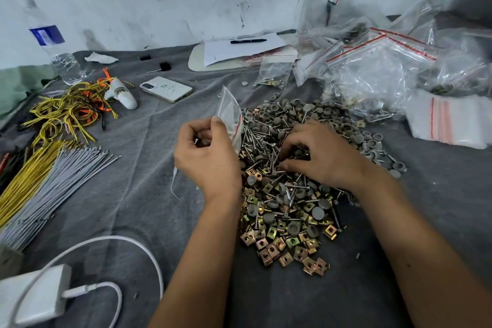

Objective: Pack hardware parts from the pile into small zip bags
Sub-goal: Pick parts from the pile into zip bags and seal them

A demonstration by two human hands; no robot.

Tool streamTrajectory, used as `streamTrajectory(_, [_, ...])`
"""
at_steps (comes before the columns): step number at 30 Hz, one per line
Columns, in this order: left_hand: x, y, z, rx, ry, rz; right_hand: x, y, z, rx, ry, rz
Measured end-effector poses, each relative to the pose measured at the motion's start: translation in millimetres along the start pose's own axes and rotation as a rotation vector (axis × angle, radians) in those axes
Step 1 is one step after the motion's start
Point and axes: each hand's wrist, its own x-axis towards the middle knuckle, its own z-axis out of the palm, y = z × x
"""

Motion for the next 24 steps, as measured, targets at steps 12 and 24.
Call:
streamTrajectory(12, [-7.9,-5.6,2.3,0.232,-0.318,0.089,-0.5,-3.6,-2.1,0.495,0.522,0.019])
streamTrajectory(24, [-18.4,-9.3,5.1,0.285,-0.509,0.287,2.8,-9.5,7.3,0.467,0.381,-0.046])
